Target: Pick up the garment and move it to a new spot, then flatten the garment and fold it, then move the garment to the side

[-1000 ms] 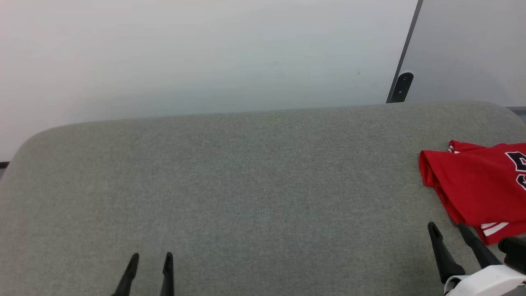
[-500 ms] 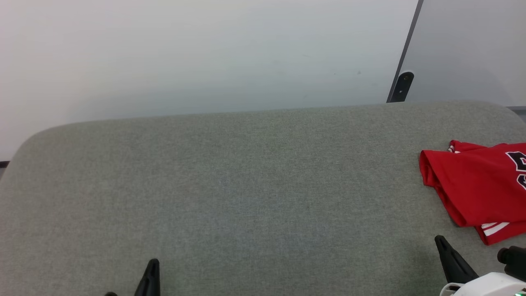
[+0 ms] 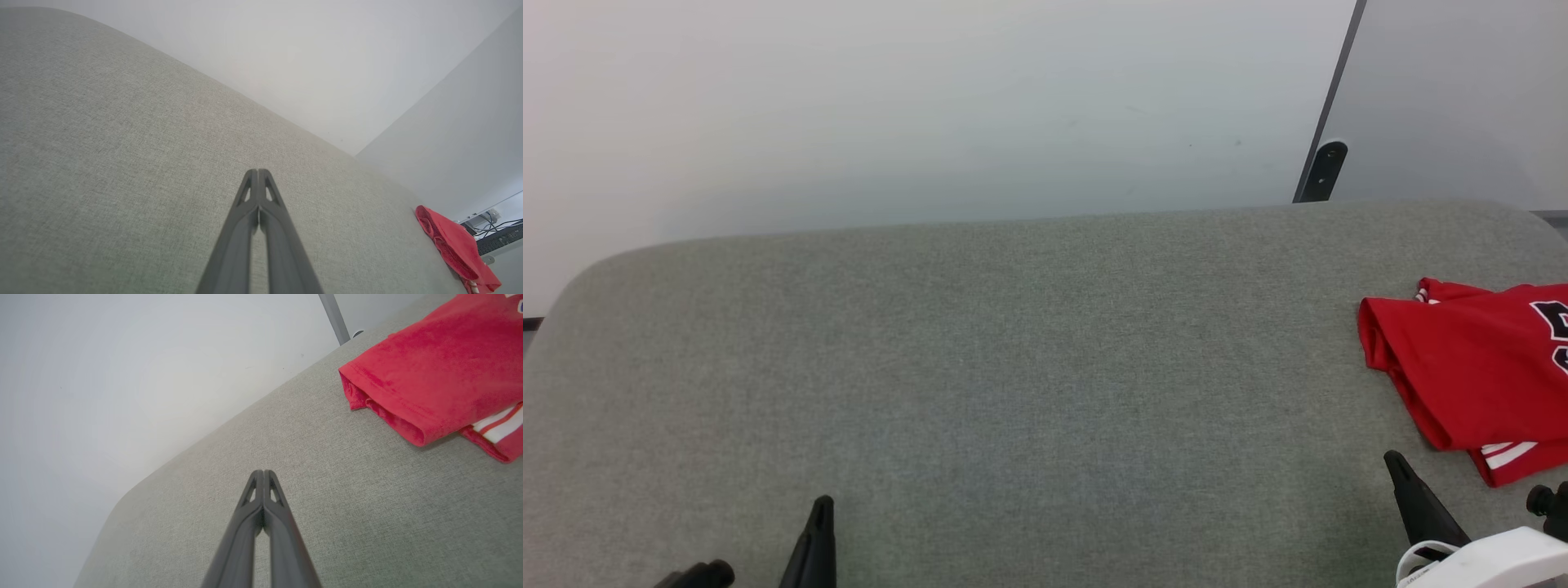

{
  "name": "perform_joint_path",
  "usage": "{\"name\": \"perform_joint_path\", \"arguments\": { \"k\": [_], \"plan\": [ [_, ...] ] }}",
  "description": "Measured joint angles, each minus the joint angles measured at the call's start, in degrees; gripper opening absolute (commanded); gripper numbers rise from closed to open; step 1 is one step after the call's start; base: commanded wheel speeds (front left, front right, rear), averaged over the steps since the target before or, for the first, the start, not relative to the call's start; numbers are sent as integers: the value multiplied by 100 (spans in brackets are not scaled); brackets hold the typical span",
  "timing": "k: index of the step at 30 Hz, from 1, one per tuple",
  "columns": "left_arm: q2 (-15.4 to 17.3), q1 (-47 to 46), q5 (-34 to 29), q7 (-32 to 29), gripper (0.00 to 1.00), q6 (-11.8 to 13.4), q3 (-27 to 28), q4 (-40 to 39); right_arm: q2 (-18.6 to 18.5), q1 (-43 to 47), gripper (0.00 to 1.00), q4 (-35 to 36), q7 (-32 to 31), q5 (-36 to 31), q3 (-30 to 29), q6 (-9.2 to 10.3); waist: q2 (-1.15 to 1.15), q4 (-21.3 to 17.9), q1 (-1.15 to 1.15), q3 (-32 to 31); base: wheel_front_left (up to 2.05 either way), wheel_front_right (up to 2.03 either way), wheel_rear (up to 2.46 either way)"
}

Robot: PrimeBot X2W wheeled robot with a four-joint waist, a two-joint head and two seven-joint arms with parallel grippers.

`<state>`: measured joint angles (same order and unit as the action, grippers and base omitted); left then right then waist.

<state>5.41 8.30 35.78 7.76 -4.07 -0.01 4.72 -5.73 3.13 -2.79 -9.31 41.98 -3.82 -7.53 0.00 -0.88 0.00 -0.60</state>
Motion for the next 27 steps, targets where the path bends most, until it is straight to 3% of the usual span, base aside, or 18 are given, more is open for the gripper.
{"name": "perform_joint_path", "arguments": {
  "k": [27],
  "plan": [
    [-44, -494, 2090, -476, 0, -107, 174, 328, 94, -326, 0, -410, 102, 1814, -102, 0, 0, 23, 0, 21, 0, 0, 0]
  ]
}}
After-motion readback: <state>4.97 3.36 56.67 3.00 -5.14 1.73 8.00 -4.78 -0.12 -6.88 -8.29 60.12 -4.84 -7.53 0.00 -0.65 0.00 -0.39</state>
